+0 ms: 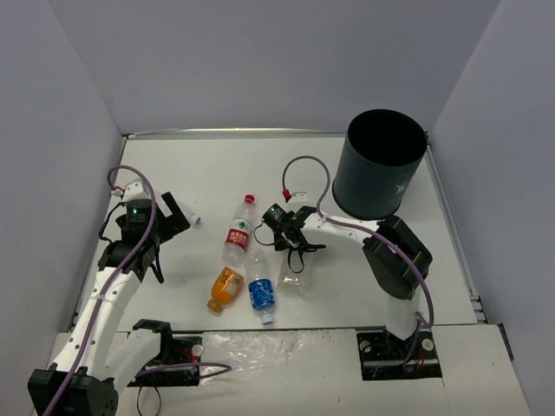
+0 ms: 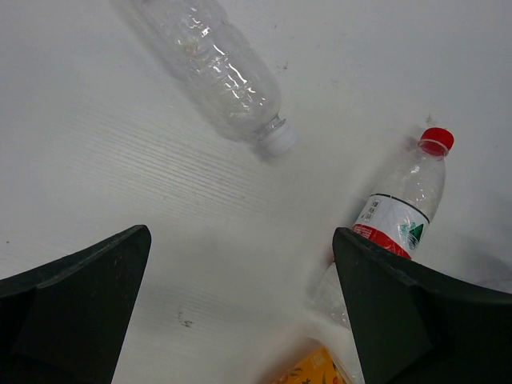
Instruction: Put the plastic bottles in the bin
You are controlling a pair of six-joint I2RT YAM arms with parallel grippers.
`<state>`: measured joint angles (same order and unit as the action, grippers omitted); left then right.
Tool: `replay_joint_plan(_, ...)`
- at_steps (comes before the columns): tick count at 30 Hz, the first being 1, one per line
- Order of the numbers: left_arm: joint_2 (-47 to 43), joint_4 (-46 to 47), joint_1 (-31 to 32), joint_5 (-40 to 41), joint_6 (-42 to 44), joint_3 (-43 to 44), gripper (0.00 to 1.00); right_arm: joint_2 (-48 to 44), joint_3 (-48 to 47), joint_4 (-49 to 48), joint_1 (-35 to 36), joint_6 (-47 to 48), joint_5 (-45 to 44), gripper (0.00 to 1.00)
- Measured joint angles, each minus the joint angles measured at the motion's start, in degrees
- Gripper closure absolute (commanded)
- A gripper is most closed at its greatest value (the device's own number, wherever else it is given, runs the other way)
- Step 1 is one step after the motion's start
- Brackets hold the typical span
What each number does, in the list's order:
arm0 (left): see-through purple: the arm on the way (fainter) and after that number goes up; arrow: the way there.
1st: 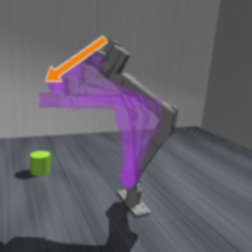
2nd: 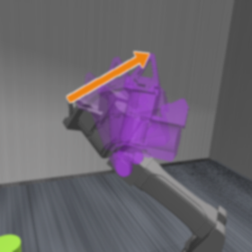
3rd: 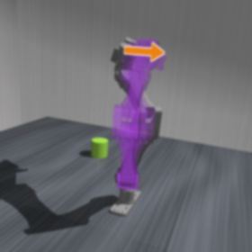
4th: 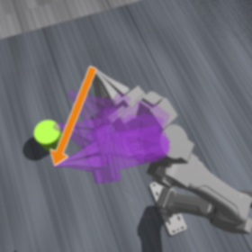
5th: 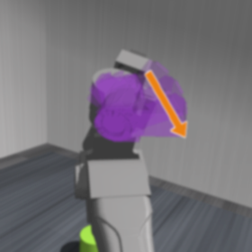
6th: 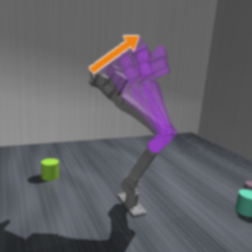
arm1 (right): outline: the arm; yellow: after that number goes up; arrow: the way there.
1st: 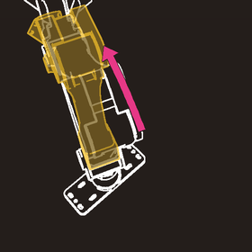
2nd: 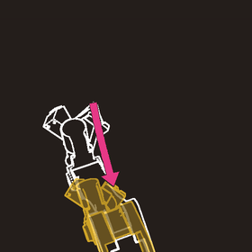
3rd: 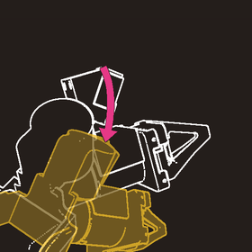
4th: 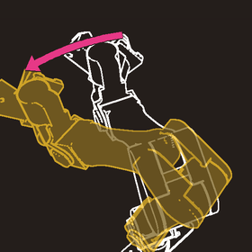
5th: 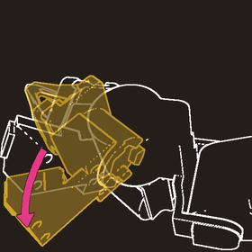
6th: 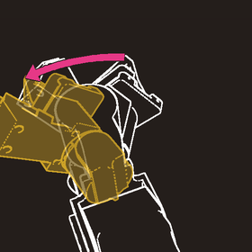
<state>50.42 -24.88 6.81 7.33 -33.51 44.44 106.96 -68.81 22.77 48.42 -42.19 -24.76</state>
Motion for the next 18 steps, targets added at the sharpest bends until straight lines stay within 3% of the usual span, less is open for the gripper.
replay_joint_plan(2, -0.07, -0.03, 0.00, 0.02, -0.08, -0.26, 0.03, -0.26, 0.15, -1.34, -0.39, 0.02, 1.16, 0.43)
replay_joint_plan(5, -0.13, 0.00, 0.00, 0.13, -0.11, -0.27, 0.03, -0.65, 0.15, -2.59, -0.46, 0.12, 1.60, 0.51)
replay_joint_plan(11, -0.11, 0.30, 0.00, -0.33, -0.06, -0.27, 0.03, -7.33, -1.63, -1.96, -1.61, 3.89, 1.63, 0.54)
replay_joint_plan(18, 1.91, 0.99, 0.62, -2.11, 0.62, -0.27, 0.03, -17.29, -23.22, -3.54, -7.44, 14.81, -6.18, 0.56)
